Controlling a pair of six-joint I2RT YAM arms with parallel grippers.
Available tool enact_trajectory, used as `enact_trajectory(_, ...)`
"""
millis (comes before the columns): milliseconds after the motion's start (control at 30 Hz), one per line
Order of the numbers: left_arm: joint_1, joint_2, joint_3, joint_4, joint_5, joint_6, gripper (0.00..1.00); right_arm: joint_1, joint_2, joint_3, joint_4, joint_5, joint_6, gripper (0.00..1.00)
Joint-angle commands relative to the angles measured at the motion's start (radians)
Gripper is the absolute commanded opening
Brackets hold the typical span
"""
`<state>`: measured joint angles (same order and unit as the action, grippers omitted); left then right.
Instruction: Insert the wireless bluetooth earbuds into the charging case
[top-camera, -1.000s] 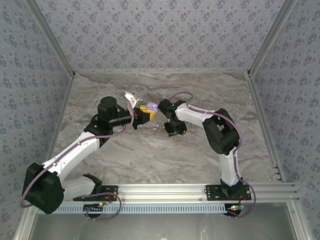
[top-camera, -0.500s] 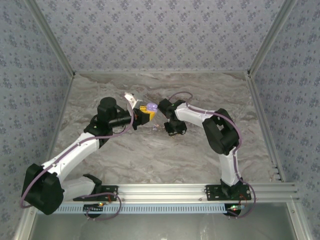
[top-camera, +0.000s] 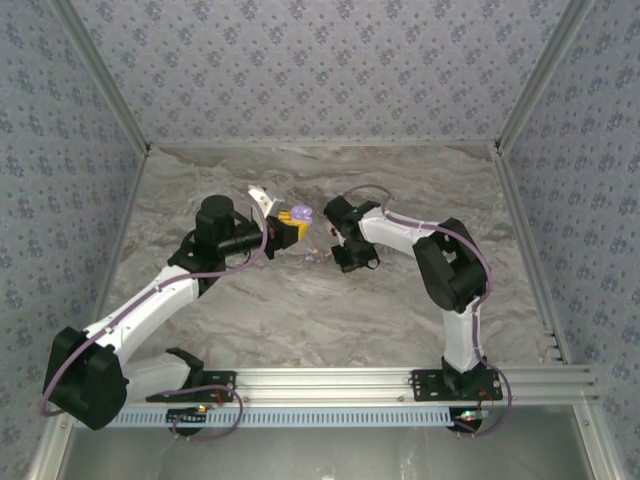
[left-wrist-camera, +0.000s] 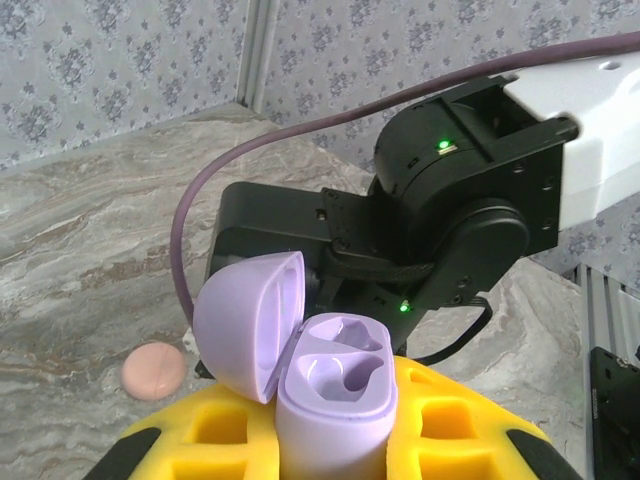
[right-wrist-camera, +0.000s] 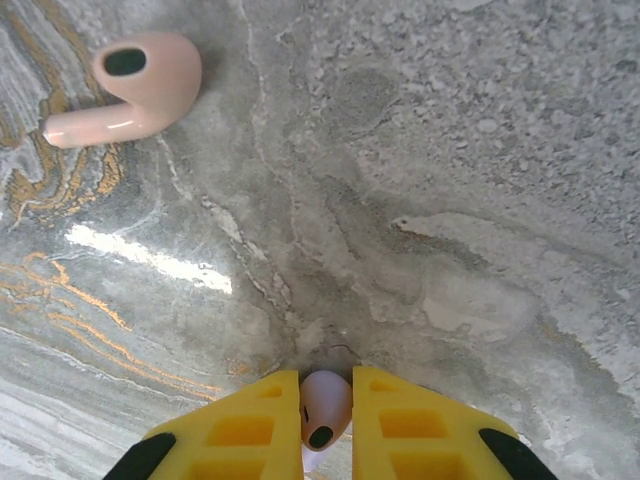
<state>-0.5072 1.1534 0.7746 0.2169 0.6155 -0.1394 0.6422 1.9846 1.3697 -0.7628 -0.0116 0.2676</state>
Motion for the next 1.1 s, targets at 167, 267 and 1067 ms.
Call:
enact_trajectory(167,-0.008,0.006,-0.01,-0.027,-0.047,0.014,0.01,-0.025,-0.042,-0.074,0.134,0.02,-0.081,0.15)
enact_trajectory(267,-0.008,0.011,-0.013,-0.031,-0.063,0.012,0.01,-0.037,-0.062,-0.088,0.149,0.003,-0.093,0.15)
enact_trajectory(1067,-0.019,0.181,-0.08,0.131,-0.142,-0.125,0.01,-0.139,-0.488,-0.332,0.461,-0.285,-0.071,0.17)
